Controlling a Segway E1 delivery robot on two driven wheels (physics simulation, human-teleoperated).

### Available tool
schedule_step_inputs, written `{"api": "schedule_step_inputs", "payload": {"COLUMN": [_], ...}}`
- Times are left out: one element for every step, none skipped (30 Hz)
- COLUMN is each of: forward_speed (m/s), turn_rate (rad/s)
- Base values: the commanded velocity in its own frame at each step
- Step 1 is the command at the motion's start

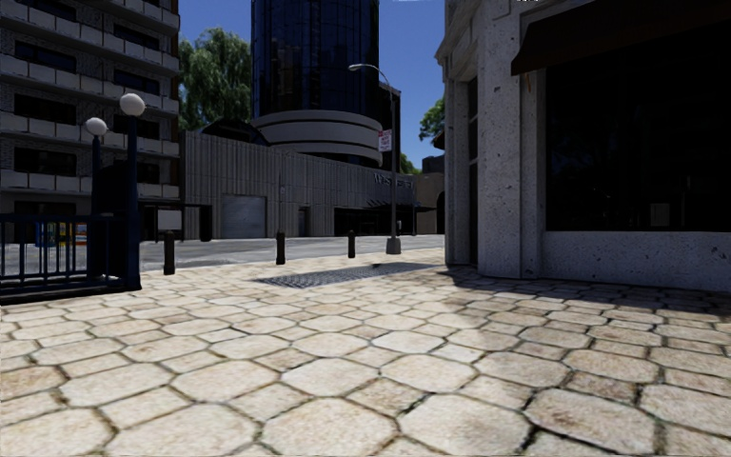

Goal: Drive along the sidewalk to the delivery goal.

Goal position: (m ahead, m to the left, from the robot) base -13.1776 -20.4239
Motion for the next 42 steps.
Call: {"api": "schedule_step_inputs", "payload": {"forward_speed": [1.53,1.53,1.53,1.55,1.55,1.61,1.76,1.87,1.93,1.93,1.95,1.96,1.97,1.97,1.97,1.97,1.97,1.97,1.97,1.97,1.97,1.97,1.97,1.97,1.97,1.97,1.97,1.97,1.97,1.97,1.97,1.97,1.97,1.96,1.96,1.96,1.96,1.96,1.95,1.95,1.95,1.95], "turn_rate": [-0.6,-0.65,-0.68,-0.68,-0.68,-0.69,-0.69,-0.69,-0.69,-0.69,-0.69,-0.73,-0.77,-0.79,-0.79,-0.79,-0.82,-0.84,-0.88,-0.88,-0.91,-0.91,-0.92,-0.94,-0.94,-0.96,-0.97,-0.98,-0.98,-1.0,-1.0,-1.03,-1.04,-1.05,-1.05,-1.05,-1.05,-1.05,-1.05,-1.05,-1.05,-1.05]}}
